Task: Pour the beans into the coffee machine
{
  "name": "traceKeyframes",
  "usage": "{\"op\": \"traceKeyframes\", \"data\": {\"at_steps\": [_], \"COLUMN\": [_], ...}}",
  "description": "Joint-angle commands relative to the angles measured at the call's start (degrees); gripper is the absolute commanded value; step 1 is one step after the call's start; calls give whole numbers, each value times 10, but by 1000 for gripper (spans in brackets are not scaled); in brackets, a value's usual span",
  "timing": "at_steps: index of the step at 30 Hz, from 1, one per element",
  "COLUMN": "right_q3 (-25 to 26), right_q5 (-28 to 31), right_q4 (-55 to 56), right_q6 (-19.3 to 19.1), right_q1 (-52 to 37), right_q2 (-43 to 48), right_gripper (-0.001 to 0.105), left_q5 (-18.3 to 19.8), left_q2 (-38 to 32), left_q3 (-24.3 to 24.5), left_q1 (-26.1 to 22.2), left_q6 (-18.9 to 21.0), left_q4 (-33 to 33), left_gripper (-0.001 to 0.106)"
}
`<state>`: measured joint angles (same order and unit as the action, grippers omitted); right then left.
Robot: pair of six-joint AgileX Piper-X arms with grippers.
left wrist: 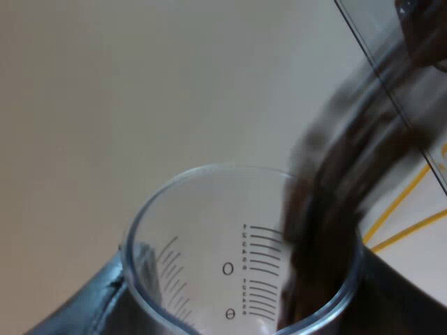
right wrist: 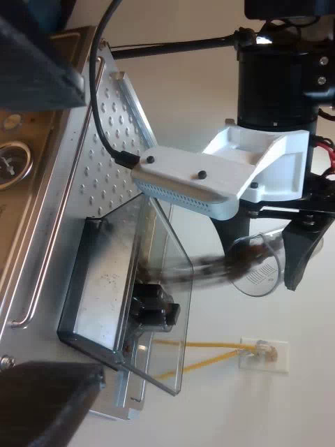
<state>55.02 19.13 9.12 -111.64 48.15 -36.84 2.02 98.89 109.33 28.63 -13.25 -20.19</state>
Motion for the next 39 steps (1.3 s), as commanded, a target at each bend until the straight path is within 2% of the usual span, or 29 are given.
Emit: {"op": "traceKeyframes", "data": {"at_steps": [1, 26, 29, 31, 32, 33, 36, 37, 39], "right_q3": [8, 8, 8, 8, 8, 8, 8, 8, 8], "right_q5": [-6, -6, -6, -6, -6, -6, -6, -8, -29], "right_q4": [-7, -7, -7, -7, -7, -7, -8, -8, -12], "right_q6": [-1, -1, -1, -1, -1, -1, -1, -1, -1], "right_q1": [1, 1, 1, 1, 1, 1, 1, 1, 1], "right_q2": [4, 4, 4, 4, 4, 4, 5, 5, 5], "right_gripper": [78, 78, 78, 78, 78, 78, 78, 78, 78], "left_q5": [4, 3, 3, 3, 3, 3, 3, 3, -4], "left_q2": [-5, -15, -18, -24, -24, -29, -44, -46, -59], "left_q3": [3, 3, 3, 3, 3, 3, 3, 3, 3], "left_q1": [4, 4, 4, 4, 4, 4, 4, 4, 4], "left_q6": [-20, -15, 25, 86, 86, 132, 240, 253, 330], "left_q4": [11, 9, 8, 8, 8, 8, 8, 8, 8], "left_gripper": [28, 28, 28, 28, 28, 28, 28, 28, 28]}}
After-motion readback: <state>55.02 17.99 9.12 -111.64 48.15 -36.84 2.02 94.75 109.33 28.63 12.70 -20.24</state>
